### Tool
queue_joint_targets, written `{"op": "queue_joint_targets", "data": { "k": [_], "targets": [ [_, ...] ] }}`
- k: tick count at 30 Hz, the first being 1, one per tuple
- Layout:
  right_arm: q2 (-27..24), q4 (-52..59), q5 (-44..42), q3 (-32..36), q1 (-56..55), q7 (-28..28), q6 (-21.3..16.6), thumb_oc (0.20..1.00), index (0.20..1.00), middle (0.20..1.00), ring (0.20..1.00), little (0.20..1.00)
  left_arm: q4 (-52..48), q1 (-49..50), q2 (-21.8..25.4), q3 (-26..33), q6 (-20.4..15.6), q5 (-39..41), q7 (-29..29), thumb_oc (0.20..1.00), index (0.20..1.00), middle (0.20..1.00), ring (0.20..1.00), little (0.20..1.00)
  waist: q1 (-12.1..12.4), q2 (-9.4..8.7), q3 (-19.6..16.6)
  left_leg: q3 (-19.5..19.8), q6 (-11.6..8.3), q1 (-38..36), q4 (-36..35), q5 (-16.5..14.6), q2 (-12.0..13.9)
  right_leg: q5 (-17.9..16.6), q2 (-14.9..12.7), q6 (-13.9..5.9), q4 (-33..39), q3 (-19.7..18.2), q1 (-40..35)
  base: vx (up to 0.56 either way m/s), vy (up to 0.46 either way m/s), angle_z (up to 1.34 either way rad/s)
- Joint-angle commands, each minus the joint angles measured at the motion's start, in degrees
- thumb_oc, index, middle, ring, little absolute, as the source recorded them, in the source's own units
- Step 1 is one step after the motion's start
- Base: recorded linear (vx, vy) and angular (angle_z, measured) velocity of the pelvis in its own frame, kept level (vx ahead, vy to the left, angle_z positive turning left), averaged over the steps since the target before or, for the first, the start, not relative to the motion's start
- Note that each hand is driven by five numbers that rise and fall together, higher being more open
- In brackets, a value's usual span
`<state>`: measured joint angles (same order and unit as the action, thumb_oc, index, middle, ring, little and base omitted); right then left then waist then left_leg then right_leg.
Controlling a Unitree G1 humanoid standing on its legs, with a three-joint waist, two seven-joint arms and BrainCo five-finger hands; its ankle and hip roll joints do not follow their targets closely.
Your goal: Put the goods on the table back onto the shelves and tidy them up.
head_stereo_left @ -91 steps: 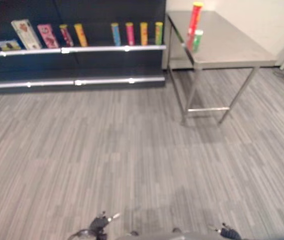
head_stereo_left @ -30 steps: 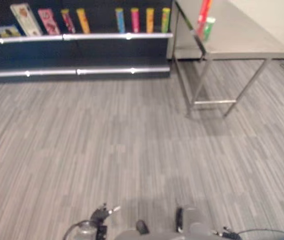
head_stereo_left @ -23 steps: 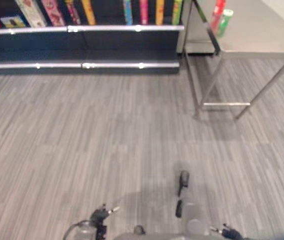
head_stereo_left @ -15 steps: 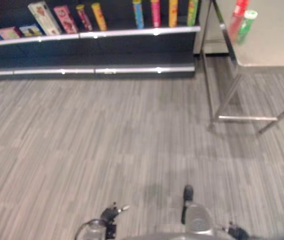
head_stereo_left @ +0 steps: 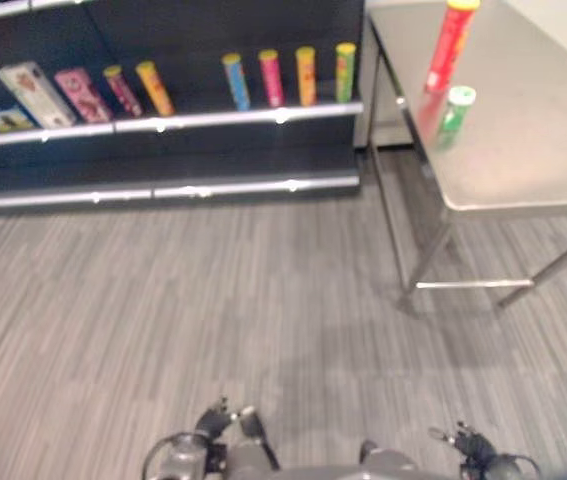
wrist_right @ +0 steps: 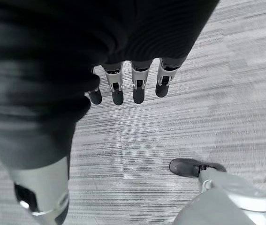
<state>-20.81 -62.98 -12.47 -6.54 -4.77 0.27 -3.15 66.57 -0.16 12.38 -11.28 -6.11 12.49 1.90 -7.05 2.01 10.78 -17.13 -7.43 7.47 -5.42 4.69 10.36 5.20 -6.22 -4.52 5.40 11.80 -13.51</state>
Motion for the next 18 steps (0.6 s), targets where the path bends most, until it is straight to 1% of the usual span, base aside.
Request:
{"op": "queue_joint_targets", "data": {
  "k": [1,2,3,4,5,6,7,8,9,10,11,12,13,14,15,16,17,18],
  "targets": [
    [-0.48,-0.84,-0.57,-1.21,0.61,-0.34,-0.94,1.000,1.000,1.000,1.000,1.000,-0.14,-2.17,1.89,-0.38,-1.16,1.63,-0.57,1.000,1.000,1.000,1.000,1.000,2.09,-2.06,2.41,-1.74,-2.93,1.35,0.58,7.22,2.34,-1.37,4.79,-0.62,-0.40,-2.36,5.03,0.51,0.061,-1.38],
    [-0.31,-0.56,0.51,-1.91,0.90,-0.02,-0.85,1.000,1.000,1.000,1.000,1.000,-0.13,-0.75,1.90,0.71,-0.99,1.64,-0.39,1.000,1.000,1.000,1.000,1.000,3.16,-1.75,2.16,-3.13,-2.97,2.29,0.42,7.47,3.55,0.34,6.20,-0.39,-0.40,-5.33,2.79,1.23,0.323,-1.35],
    [0.64,-0.58,1.66,-3.36,1.98,0.98,-0.65,1.000,1.000,1.000,1.000,1.000,0.16,0.48,2.19,2.02,-1.02,1.58,-0.54,1.000,1.000,1.000,1.000,1.000,4.80,-2.33,-0.07,-5.48,-2.42,0.52,0.42,9.02,2.97,3.21,5.48,-0.83,-0.40,-8.55,-1.35,1.21,0.362,-0.82],
    [0.73,-0.37,2.03,-3.75,2.21,1.23,-0.47,1.000,1.000,1.000,1.000,1.000,-0.14,0.45,2.44,1.99,-1.02,1.71,-0.52,1.000,1.000,1.000,1.000,1.000,5.25,-2.75,-0.54,-6.03,-1.82,0.14,0.43,8.81,2.29,3.59,4.72,-1.17,-1.19,-8.74,-1.60,0.96,0.348,-1.01],
    [0.76,-0.65,2.45,-4.12,2.49,1.35,-0.40,1.000,1.000,1.000,1.000,1.000,-0.43,0.31,2.62,1.93,-1.02,1.84,-0.56,1.000,1.000,1.000,1.000,1.000,5.79,-2.98,-1.10,-6.59,-1.31,-0.01,0.69,8.40,1.84,3.69,4.12,-1.62,-2.49,-8.79,-1.27,0.23,0.085,-1.36],
    [0.76,-0.65,2.45,-4.11,2.49,1.35,-0.40,1.000,1.000,1.000,1.000,1.000,-0.43,0.32,2.61,1.93,-1.02,1.84,-0.56,1.000,1.000,1.000,1.000,1.000,5.82,-2.96,-1.13,-6.61,-1.32,0.02,0.69,8.41,1.87,3.68,4.14,-1.61,-2.51,-8.82,-1.22,0.35,0.160,-1.23],
    [0.93,-1.27,3.32,-4.54,2.85,1.57,-0.20,1.000,1.000,1.000,1.000,1.000,-0.89,0.18,2.84,1.74,-1.03,2.26,-0.55,1.000,1.000,1.000,1.000,1.000,6.48,-3.77,-1.64,-7.29,0.32,-0.73,1.27,6.72,-0.14,3.07,2.30,-3.22,-7.74,-7.56,-0.60,0.36,0.222,-0.78],
    [1.01,-1.64,3.31,-4.63,3.56,1.68,-0.16,1.000,1.000,1.000,1.000,1.000,-1.36,-0.45,3.16,1.32,-0.96,2.70,-0.57,1.000,1.000,1.000,1.000,1.000,6.73,-3.83,-1.38,-7.58,2.10,-1.77,1.52,4.82,-1.95,0.14,0.89,-5.79,-17.43,-6.58,3.59,0.48,0.340,-0.43],
    [0.99,-0.93,3.10,-4.43,4.03,1.80,-0.28,1.000,1.000,1.000,1.000,1.000,-1.07,-1.44,3.45,0.93,-0.89,2.55,-0.72,1.000,1.000,1.000,1.000,1.000,6.26,-3.76,-0.46,-7.14,4.19,-3.56,1.64,2.66,-4.01,-6.33,-0.70,-8.81,-29.40,-6.25,8.70,0.33,0.378,0.09],
    [0.95,0.24,3.01,-4.36,4.51,1.68,-0.19,1.000,1.000,1.000,1.000,1.000,-1.24,-2.24,3.82,0.36,-0.89,2.66,-0.98,1.000,1.000,1.000,1.000,1.000,4.77,-2.85,1.22,-6.62,5.81,-6.42,0.95,1.15,-5.12,-11.16,-1.67,-9.12,-41.28,-5.95,15.75,0.26,0.347,0.23],
    [0.92,0.86,3.00,-4.22,4.52,1.60,-0.16,1.000,1.000,1.000,1.000,1.000,-1.21,-2.38,4.09,0.41,-0.80,2.28,-1.09,1.000,1.000,1.000,1.000,1.000,4.21,-2.06,1.72,-6.60,6.46,-7.83,0.51,0.32,-5.46,-11.50,-1.98,-9.01,-45.75,-5.20,18.45,0.25,0.301,0.49],
    [1.13,1.07,3.00,-4.03,4.41,1.53,-0.16,1.000,1.000,1.000,1.000,1.000,-0.72,-2.47,4.17,0.60,-0.75,2.17,-0.98,1.000,1.000,1.000,1.000,1.000,3.76,-1.48,2.05,-6.60,6.73,-9.09,0.42,-0.62,-5.71,-11.23,-3.23,-8.47,-47.17,-4.00,20.72,0.24,0.190,0.35],
    [1.30,1.09,2.99,-3.94,4.23,1.42,-0.14,1.000,1.000,1.000,1.000,1.000,-0.50,-2.78,4.24,0.50,-0.78,2.00,-1.00,1.000,1.000,1.000,1.000,1.000,3.37,-1.29,2.22,-6.23,6.81,-9.87,0.42,-1.51,-6.25,-9.50,-4.68,-7.54,-45.33,-2.42,21.64,0.27,0.119,0.23],
    [1.34,0.94,2.96,-3.89,4.14,1.24,-0.13,1.000,1.000,1.000,1.000,1.000,-0.45,-3.16,4.30,0.52,-0.87,2.06,-1.05,1.000,1.000,1.000,1.000,1.000,3.07,-1.17,2.31,-6.00,6.52,-10.40,0.42,-2.32,-6.66,-7.13,-6.05,-6.54,-40.28,-0.20,22.04,0.33,0.025,0.14],
    [1.16,0.35,3.44,-3.82,3.88,1.01,-0.01,1.000,1.000,1.000,1.000,1.000,-0.35,-3.38,4.27,0.35,-1.07,1.75,-1.07,1.000,1.000,1.000,1.000,1.000,2.61,-0.84,2.27,-5.42,5.77,-11.09,0.42,-3.53,-7.13,-4.20,-7.33,-5.17,-29.89,3.77,21.62,0.34,-0.038,0.10],
    [1.05,-0.23,3.46,-3.84,4.06,0.91,0.14,1.000,1.000,1.000,1.000,1.000,-0.06,-3.55,4.22,0.32,-1.18,1.81,-1.19,1.000,1.000,1.000,1.000,1.000,2.20,-0.97,2.34,-5.36,5.32,-11.64,0.42,-4.14,-7.58,-5.16,-7.15,-5.06,-23.06,4.67,22.55,0.44,-0.120,0.24],
    [0.89,-0.92,3.56,-3.66,3.86,0.73,0.45,1.000,1.000,1.000,1.000,1.000,0.01,-3.68,4.17,0.40,-1.13,1.11,-1.14,1.000,1.000,1.000,1.000,1.000,1.18,-1.67,2.17,-4.52,4.30,-12.83,0.42,-5.44,-8.44,-8.36,-6.25,-6.22,-10.57,4.66,22.89,0.28,-0.098,0.23],
    [0.89,-0.92,3.56,-3.66,3.86,0.73,0.45,1.000,1.000,1.000,1.000,1.000,0.01,-3.68,4.17,0.40,-1.13,1.11,-1.14,1.000,1.000,1.000,1.000,1.000,1.14,-1.63,2.23,-4.49,4.28,-12.90,0.42,-5.46,-8.39,-8.46,-6.18,-6.22,-10.37,4.73,22.70,0.19,-0.072,0.23]
  ]
}}
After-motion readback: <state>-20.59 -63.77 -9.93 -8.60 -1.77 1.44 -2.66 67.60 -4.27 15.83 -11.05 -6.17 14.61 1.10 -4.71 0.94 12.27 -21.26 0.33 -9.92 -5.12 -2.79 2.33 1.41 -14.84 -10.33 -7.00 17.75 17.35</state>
